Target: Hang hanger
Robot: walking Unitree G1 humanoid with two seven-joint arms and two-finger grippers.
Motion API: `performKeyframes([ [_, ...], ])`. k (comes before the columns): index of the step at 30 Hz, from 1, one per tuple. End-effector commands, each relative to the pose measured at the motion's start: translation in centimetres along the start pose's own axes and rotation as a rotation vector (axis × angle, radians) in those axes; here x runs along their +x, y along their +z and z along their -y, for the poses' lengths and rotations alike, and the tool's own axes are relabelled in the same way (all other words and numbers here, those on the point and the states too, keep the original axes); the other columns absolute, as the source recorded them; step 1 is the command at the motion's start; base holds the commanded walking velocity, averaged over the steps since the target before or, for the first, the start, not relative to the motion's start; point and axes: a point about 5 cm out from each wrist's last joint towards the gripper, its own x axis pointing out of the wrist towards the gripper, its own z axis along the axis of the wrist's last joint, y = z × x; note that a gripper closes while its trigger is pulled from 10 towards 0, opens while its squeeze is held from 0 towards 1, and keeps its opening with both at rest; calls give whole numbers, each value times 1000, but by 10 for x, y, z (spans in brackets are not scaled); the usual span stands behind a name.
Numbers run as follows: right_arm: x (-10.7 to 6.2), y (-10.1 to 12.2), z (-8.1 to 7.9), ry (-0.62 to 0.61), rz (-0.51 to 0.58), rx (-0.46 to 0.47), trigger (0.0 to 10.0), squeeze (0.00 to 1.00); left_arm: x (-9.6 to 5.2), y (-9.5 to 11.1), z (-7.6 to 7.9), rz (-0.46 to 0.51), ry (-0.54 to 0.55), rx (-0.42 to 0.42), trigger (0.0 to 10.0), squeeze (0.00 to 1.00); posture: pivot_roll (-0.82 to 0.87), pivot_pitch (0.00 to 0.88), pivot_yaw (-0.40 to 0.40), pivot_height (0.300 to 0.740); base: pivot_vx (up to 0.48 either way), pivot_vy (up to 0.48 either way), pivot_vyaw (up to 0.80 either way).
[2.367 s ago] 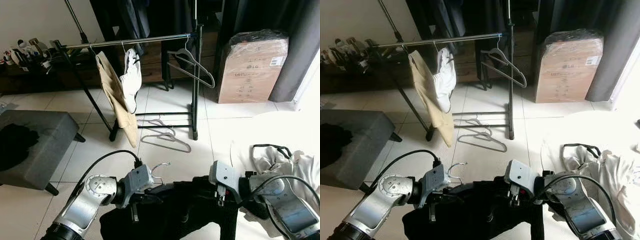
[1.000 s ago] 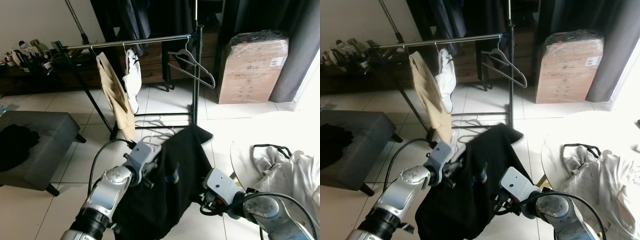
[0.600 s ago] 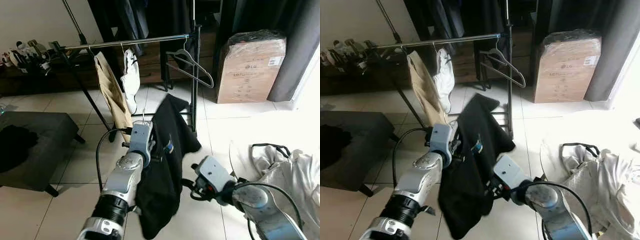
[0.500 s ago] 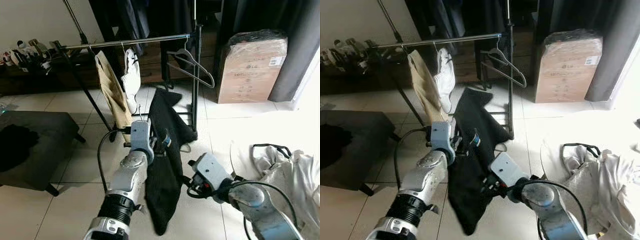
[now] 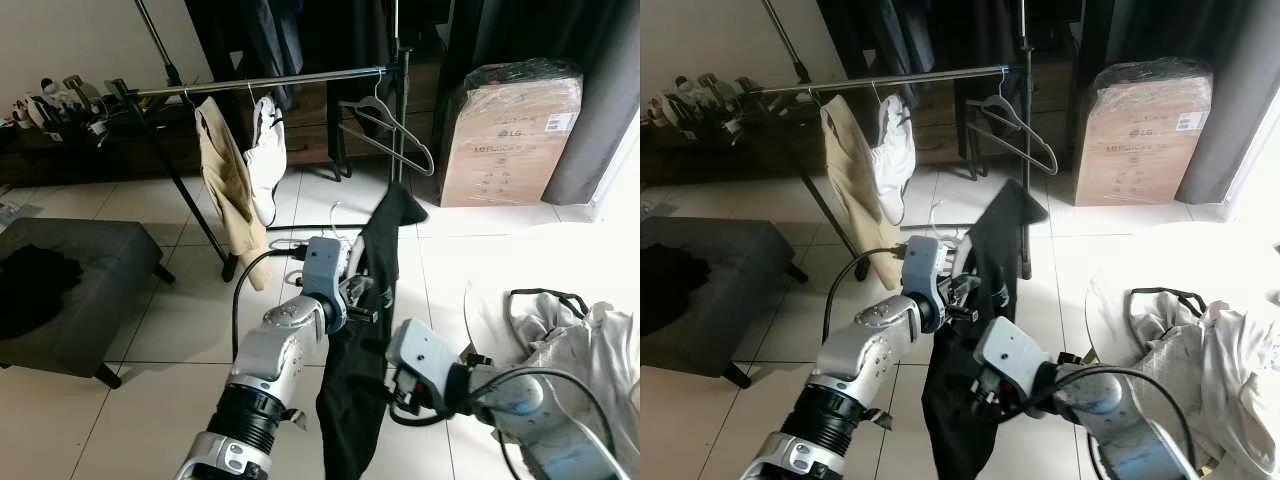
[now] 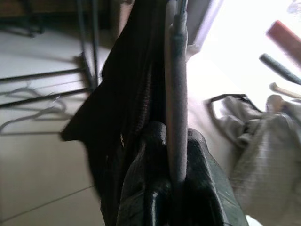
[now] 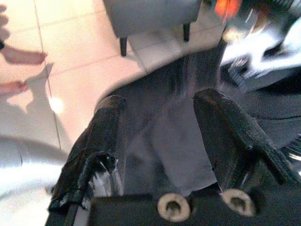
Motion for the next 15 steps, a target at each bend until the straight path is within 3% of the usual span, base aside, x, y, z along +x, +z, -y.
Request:
performKeyframes([
  [1, 2, 0, 1, 16, 10, -3, 10000, 0, -2, 12, 6, 38, -55, 16, 0, 0, -167, 141, 160, 740, 0, 0, 0],
  [4, 2, -5, 10, -34, -14, -14, 10000, 0, -4, 15, 9, 35, -86, 15, 0, 0, -168, 144, 161, 740, 0, 0, 0],
  [9, 2, -10, 38, -251, -28, -20, 10000, 0, -11, 16, 21, 5, -197, 22, 0, 0, -160, 154, 165, 740, 0, 0, 0],
  [15, 3, -17, 39, -276, -25, -5, 10000, 0, -17, 14, 24, -21, -237, 32, 0, 0, -156, 156, 167, 740, 0, 0, 0],
])
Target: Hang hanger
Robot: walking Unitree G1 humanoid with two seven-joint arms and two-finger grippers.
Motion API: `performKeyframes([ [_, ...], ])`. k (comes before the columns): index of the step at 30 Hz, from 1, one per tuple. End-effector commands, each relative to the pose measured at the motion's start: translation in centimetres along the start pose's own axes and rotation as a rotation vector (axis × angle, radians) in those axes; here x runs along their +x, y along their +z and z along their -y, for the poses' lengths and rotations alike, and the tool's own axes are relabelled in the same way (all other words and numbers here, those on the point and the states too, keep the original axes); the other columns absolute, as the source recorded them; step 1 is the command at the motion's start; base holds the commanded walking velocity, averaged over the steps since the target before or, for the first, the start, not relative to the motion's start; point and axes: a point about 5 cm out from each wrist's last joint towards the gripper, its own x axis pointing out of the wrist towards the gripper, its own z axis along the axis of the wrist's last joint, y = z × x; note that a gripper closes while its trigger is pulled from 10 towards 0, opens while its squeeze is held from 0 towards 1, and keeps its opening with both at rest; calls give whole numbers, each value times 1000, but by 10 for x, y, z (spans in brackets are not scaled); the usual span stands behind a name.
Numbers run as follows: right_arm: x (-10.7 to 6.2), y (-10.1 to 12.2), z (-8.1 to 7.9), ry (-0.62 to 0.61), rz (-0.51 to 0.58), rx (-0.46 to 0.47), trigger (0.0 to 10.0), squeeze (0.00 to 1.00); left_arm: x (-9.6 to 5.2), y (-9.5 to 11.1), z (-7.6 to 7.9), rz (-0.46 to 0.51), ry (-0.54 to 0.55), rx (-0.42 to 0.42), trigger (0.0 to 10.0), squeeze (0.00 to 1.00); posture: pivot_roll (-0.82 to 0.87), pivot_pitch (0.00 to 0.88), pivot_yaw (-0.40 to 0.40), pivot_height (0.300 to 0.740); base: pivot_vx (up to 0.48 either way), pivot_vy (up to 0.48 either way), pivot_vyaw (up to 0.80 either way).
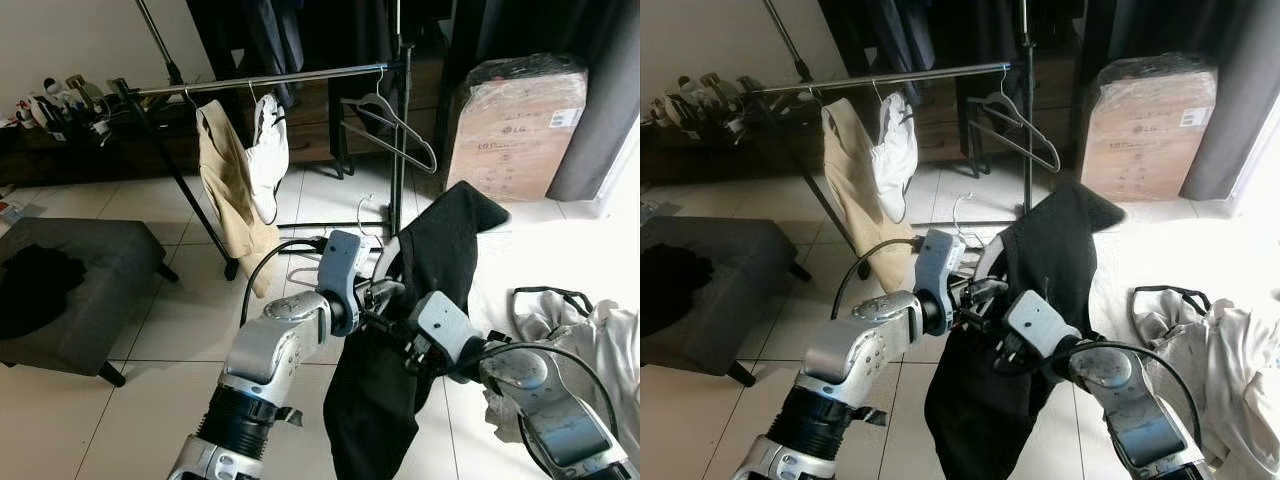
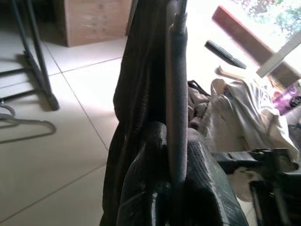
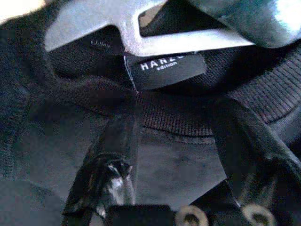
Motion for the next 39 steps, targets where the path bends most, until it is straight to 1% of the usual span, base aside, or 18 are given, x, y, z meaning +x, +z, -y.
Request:
performKeyframes([
  [1, 2, -1, -5, 15, 12, 3, 10000, 0, -5, 6, 2, 25, -18, 15, 0, 0, -156, 156, 167, 740, 0, 0, 0],
  [4, 2, -2, -10, 56, 31, 16, 10000, 0, -7, 6, 5, 13, -42, 22, 0, 0, -157, 150, 168, 740, 0, 0, 0],
  [7, -2, -2, -16, 132, 53, 17, 10000, 0, -8, 5, 5, 1, -51, 33, 0, 0, -157, 146, 169, 740, 0, 0, 0],
  [9, -11, -2, -26, 256, 82, -10, 10000, 0, -11, 3, 3, -11, -62, 48, 0, 0, -157, 142, 169, 740, 0, 0, 0],
  [10, -11, -2, -26, 256, 82, -10, 10000, 0, -11, 3, 3, -11, -62, 48, 0, 0, -157, 142, 169, 740, 0, 0, 0],
  [12, -16, -2, -28, 307, 106, -23, 10000, 0, -13, 2, 1, -22, -74, 62, 0, 0, -157, 138, 169, 740, 0, 0, 0],
  [14, -21, -8, -30, 360, 81, -46, 10000, 0, -16, 1, -2, -36, -79, 76, 0, 0, -159, 130, 169, 740, 0, 0, 0],
  [18, -21, -11, -30, 369, 74, -70, 10000, 0, -19, 0, -5, -49, -89, 89, 0, 0, -158, 121, 171, 740, 0, 0, 0],
  [20, -19, -9, -28, 357, 92, -43, 10000, 0, -21, 0, -4, -54, -104, 93, 0, 0, -156, 115, 173, 740, 0, 0, 0],
  [21, -15, -7, -27, 340, 111, -31, 10000, 1000, -22, 0, -2, -61, -124, 99, 0, 0, -155, 112, 175, 740, 0, 0, 0],
  [23, -14, -6, -26, 336, 118, -37, 10000, 1000, -22, 0, -1, -65, -136, 104, 0, 0, -154, 110, 176, 740, 0, 0, 0],
  [26, -6, -6, -24, 276, 122, -81, 10000, 1000, -22, 0, 1, -68, -155, 110, 0, 0, -152, 109, 177, 740, 0, 0, 0],
  [27, -5, -5, -25, 282, 130, -84, 10000, 506, -22, 1, 2, -68, -159, 110, 0, 0, -148, 111, 178, 740, 0, 0, 0],
  [28, -5, -4, -26, 291, 136, -83, 10000, 506, -23, 1, 2, -67, -161, 111, 0, 0, -149, 114, 178, 740, 0, 0, 0],
  [29, -4, -2, -28, 314, 146, -81, 10000, 0, -23, 1, 2, -67, -163, 111, 0, 0, -149, 114, 178, 740, 0, 0, 0],
  [34, -3, 0, -29, 326, 154, -86, 10000, 0, -22, 1, 4, -68, -171, 111, 0, 0, -148, 117, 178, 740, 0, 0, 0],
  [39, 0, 3, -27, 327, 186, -106, 10000, 0, -22, 1, 7, -71, -187, 110, 0, 0, -145, 116, 176, 740, 0, 0, 0],
])
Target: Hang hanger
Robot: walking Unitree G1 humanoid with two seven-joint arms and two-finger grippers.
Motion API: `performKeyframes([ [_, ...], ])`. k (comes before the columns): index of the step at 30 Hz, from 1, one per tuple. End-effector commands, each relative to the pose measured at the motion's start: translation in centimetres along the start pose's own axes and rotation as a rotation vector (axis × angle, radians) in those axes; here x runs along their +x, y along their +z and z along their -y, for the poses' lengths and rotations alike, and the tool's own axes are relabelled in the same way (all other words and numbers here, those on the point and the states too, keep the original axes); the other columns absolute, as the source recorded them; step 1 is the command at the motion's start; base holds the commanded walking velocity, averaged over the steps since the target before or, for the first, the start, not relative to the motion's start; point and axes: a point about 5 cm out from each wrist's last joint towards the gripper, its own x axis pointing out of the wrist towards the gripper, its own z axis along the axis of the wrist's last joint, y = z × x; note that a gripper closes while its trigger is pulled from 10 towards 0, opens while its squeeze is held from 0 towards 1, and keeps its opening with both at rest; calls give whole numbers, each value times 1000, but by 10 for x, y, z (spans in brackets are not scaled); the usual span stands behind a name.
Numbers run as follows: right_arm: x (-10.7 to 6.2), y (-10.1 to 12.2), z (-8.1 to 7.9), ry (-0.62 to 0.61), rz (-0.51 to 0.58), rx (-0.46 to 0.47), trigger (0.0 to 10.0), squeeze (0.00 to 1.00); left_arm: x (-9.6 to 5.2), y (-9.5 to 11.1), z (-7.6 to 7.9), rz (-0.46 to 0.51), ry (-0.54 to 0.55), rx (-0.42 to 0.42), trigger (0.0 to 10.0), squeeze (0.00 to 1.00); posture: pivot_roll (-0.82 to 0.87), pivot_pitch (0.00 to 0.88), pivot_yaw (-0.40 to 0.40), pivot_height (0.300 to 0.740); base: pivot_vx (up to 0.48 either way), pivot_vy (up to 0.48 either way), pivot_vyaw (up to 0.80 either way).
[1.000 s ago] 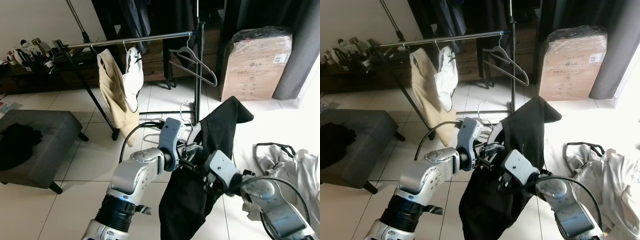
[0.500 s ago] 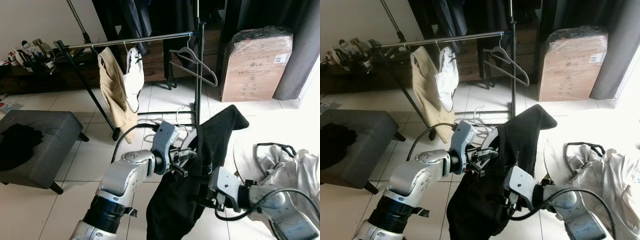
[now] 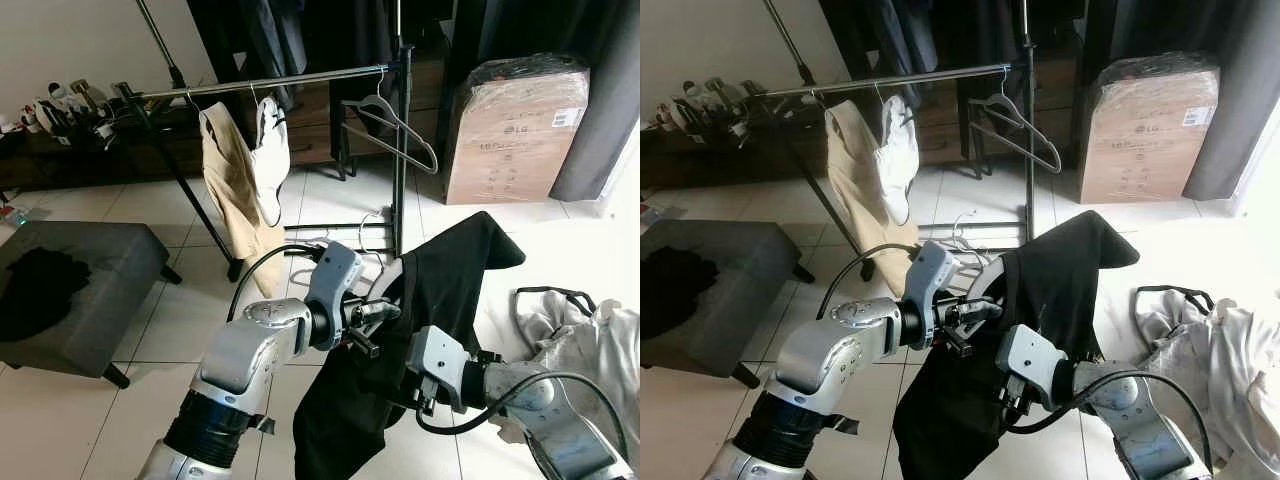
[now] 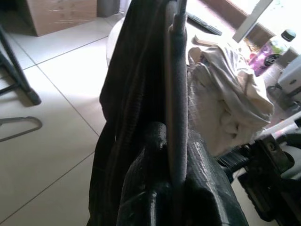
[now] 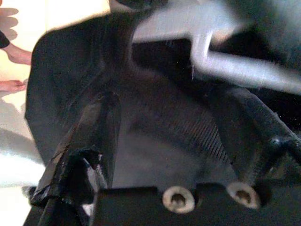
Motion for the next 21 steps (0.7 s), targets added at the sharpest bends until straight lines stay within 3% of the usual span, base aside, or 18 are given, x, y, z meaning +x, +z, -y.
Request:
performKeyframes([
  [1, 5, 5, -2, 17, 36, -16, 10000, 0, -2, 6, 7, 29, -43, 13, 0, 0, -145, 116, 175, 740, 0, 0, 0],
  [6, 5, 14, -8, 91, 90, -1, 10000, 0, -1, 5, 11, 27, -56, 10, 0, 0, -146, 121, 174, 740, 0, 0, 0],
  [15, 0, 10, -22, 228, 76, 31, 10000, 0, -1, 5, 11, 25, -53, 10, 0, 0, -143, 127, 172, 740, 0, 0, 0],
  [21, -3, 15, -18, 209, 106, 27, 10000, 0, -1, 3, 10, 14, -52, 8, 0, 0, -147, 135, 172, 740, 0, 0, 0],
])
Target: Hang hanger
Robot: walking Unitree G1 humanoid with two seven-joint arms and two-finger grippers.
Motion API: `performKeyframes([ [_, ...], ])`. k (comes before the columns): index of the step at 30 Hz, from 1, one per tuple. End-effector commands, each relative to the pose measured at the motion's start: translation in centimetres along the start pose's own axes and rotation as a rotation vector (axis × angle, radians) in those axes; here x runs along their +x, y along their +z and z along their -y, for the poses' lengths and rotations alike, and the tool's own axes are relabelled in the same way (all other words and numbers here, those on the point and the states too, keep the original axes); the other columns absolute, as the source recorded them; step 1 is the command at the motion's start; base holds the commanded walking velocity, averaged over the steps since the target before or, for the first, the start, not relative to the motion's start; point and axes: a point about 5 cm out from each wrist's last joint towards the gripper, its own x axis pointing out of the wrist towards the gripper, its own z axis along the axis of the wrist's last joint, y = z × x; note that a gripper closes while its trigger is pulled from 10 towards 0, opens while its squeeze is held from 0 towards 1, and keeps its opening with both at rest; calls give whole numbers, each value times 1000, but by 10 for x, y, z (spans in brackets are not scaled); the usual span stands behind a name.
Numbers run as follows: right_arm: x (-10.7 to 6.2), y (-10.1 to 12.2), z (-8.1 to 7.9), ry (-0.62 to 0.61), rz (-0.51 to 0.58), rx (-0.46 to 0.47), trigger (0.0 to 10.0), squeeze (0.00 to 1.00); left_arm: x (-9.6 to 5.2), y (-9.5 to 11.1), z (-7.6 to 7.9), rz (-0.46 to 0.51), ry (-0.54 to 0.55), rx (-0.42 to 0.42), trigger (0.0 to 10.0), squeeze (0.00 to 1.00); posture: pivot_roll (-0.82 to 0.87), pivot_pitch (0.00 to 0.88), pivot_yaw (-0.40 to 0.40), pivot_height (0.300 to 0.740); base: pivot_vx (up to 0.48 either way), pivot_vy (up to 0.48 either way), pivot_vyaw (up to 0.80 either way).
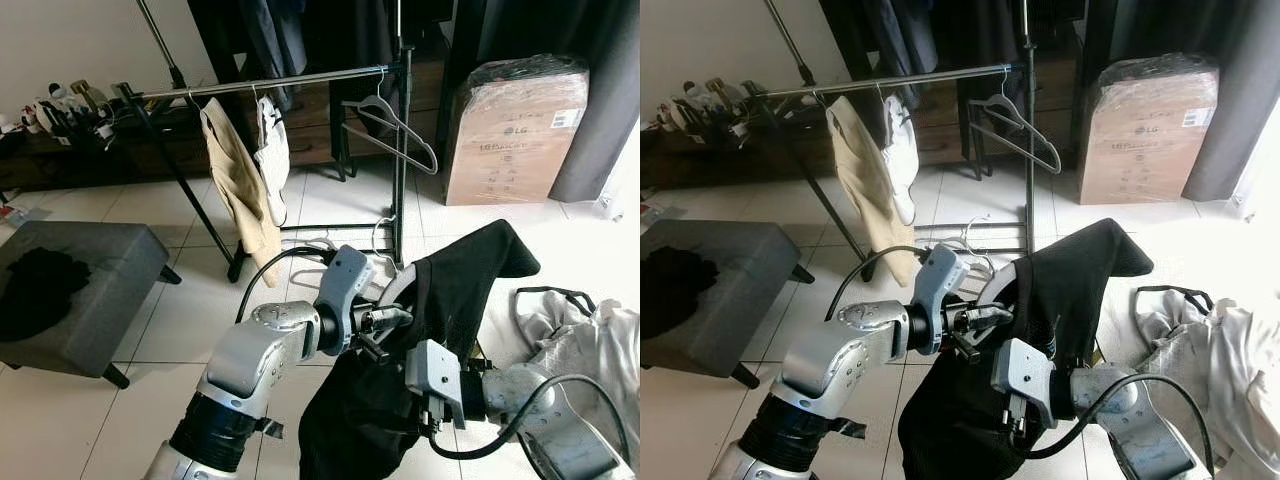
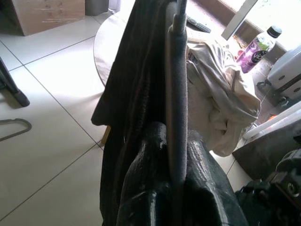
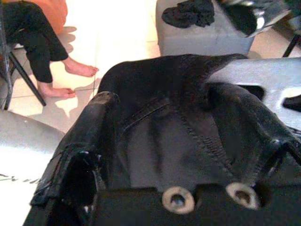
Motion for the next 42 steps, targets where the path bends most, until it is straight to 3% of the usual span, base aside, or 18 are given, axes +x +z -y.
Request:
performKeyframes([
  [1, 0, 9, 1, -3, 48, -15, 10000, 0, -4, 2, 3, 21, -19, 7, 0, 0, -146, 137, 172, 740, 0, 0, 0],
  [6, -1, 18, -3, 35, 112, 18, 10000, 0, -3, 2, 4, 18, -27, 8, 0, 0, -144, 139, 173, 740, 0, 0, 0],
  [13, 3, -2, -14, 131, -44, 28, 10000, 0, -3, 3, 5, 16, -32, 12, 0, 0, -140, 142, 172, 740, 0, 0, 0],
  [16, 4, -2, -15, 143, -43, 29, 10000, 0, -2, 3, 6, 17, -36, 12, 0, 0, -140, 142, 172, 740, 0, 0, 0],
  [26, 7, 2, 17, -86, -63, -65, 10000, 0, -1, 4, 11, 19, -56, 10, 0, 0, -136, 152, 170, 740, 0, 0, 0],
  [34, 11, 1, 5, 22, -41, -19, 10000, 0, -1, 4, 12, 18, -61, 11, 0, 0, -133, 148, 171, 740, 0, 0, 0],
  [36, 11, 3, -1, 83, -18, -4, 39, 0, -1, 3, 13, 17, -62, 11, 0, 0, -134, 147, 171, 740, 0, 0, 0],
  [42, 8, 6, 2, 82, -5, -4, 0, 0, -1, 2, 14, 11, -65, 10, 0, 0, -139, 140, 171, 740, 0, 0, 0],
])
